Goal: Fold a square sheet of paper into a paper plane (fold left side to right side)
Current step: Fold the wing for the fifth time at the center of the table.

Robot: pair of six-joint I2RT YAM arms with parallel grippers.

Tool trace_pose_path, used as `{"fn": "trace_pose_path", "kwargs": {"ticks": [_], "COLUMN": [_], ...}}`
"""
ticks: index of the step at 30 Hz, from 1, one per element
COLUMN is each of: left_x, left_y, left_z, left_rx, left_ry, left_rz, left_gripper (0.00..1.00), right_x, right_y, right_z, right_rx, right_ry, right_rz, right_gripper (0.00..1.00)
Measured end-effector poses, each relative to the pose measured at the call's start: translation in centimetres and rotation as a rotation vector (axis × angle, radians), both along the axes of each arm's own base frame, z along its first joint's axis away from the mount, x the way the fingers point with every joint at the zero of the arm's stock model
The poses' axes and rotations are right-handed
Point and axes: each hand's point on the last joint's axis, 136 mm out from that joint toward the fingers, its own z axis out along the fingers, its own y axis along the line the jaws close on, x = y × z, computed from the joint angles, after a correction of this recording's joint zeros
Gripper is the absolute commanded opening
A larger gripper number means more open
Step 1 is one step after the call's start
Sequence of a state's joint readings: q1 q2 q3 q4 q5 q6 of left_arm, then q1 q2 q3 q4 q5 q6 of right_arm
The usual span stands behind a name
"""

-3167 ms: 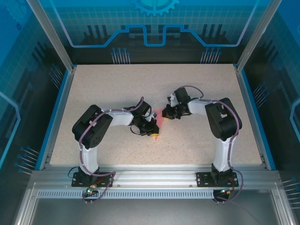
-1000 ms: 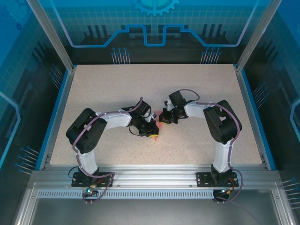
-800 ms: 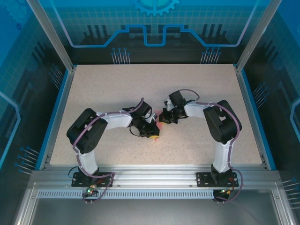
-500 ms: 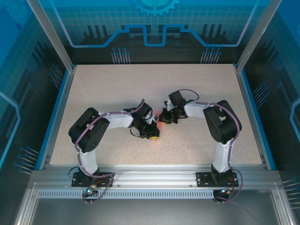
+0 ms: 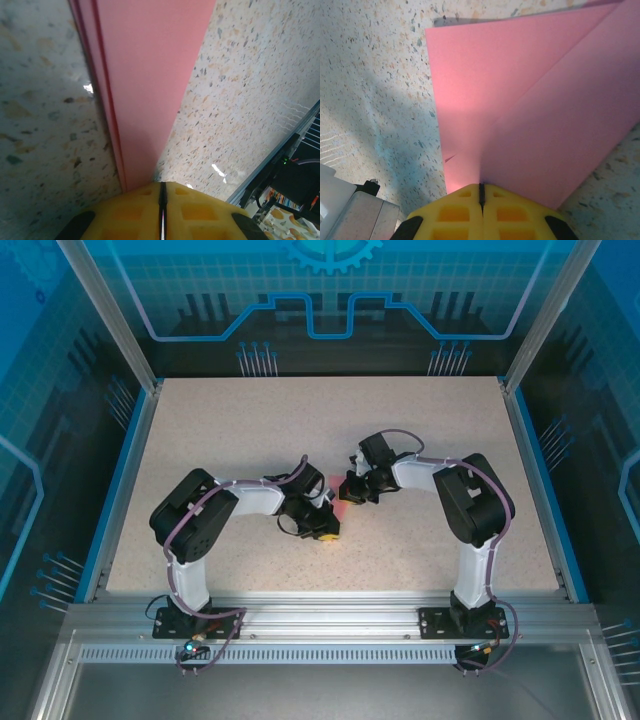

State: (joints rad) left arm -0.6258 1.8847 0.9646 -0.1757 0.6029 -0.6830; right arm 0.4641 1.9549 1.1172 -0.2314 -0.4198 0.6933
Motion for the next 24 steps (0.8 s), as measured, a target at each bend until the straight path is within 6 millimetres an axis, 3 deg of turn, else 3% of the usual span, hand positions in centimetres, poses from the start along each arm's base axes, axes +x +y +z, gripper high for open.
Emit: {"fn": "trace_pose_path", "kwargs": {"ticks": [24], "left_x": [-0.72], "left_y": [0.47], "left_z": [-0.09], "left_rx": [-0.034], "left_ry": [-0.032], "left_rz": [0.011], "left_gripper": [0.09], "right_x": [-0.33], "right_y": [-0.04], "right_z": [-0.05], "right_rx": [-0.015], "right_ry": [0.031], "right_rz": [0.019], "right_gripper": [0.0]}}
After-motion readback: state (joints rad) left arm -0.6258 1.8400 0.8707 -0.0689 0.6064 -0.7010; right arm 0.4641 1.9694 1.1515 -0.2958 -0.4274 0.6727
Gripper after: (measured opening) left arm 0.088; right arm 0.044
